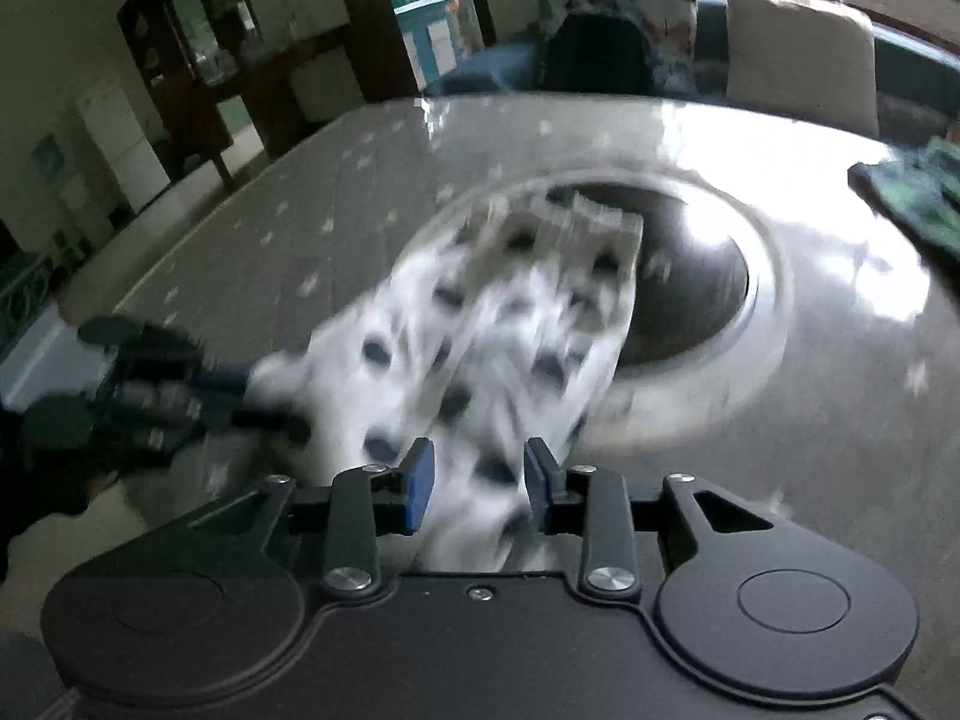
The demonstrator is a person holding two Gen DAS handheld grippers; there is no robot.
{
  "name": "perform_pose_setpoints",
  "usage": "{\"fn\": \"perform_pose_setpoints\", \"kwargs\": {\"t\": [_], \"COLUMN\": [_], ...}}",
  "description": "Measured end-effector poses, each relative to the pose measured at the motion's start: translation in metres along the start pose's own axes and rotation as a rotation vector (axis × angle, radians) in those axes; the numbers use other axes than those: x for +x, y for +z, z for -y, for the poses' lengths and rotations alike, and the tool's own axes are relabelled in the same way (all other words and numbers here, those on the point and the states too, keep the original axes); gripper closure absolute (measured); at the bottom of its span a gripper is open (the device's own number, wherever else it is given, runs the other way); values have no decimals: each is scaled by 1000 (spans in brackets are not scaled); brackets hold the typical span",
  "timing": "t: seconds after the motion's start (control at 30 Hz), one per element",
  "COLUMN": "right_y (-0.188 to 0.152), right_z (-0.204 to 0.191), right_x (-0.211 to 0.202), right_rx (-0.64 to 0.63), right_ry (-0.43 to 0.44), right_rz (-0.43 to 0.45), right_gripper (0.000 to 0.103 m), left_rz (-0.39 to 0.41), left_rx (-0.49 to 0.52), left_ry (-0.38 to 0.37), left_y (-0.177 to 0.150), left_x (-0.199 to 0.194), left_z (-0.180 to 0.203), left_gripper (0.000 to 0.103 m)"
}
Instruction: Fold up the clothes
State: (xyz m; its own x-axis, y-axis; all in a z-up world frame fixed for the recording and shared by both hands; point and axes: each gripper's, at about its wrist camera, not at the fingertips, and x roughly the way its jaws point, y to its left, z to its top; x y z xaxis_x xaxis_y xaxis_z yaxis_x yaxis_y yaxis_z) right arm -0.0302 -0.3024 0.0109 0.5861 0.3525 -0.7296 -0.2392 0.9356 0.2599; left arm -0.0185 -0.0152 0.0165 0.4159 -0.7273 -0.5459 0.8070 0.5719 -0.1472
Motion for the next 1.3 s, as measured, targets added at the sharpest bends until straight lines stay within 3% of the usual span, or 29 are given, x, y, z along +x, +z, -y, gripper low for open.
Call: {"fn": "perform_pose_setpoints", "kwargs": {"t": [0.27,0.37,0.57,0.67,0.77,1.0,1.1,1.2,1.3], "right_y": [-16,-12,19,37,49,67,64,60,55], "right_z": [-7,-7,-14,-20,-22,-9,8,32,37], "right_x": [18,11,-6,-2,9,55,72,74,68], "right_rx": [29,9,-77,-132,-163,-117,-89,-13,10], "right_ry": [-48,-76,-92,-77,-60,6,-37,-23,-70], "right_rz": [-13,-15,67,114,138,92,59,70,85], "right_gripper": [69,68,68,68,68,68,68,73,72], "left_rz": [-58,-65,5,76,98,-27,-52,-71,-65], "left_rx": [-75,-93,-31,-12,33,29,-30,-84,-72], "left_ry": [32,42,107,79,59,38,36,34,40], "left_y": [-13,-11,13,25,35,27,18,10,11], "left_x": [1,-4,-23,-27,-13,36,40,41,36], "left_z": [-10,-17,-15,-5,4,-6,-21,-33,-31], "left_gripper": [88,78,75,75,75,75,76,79,79]}}
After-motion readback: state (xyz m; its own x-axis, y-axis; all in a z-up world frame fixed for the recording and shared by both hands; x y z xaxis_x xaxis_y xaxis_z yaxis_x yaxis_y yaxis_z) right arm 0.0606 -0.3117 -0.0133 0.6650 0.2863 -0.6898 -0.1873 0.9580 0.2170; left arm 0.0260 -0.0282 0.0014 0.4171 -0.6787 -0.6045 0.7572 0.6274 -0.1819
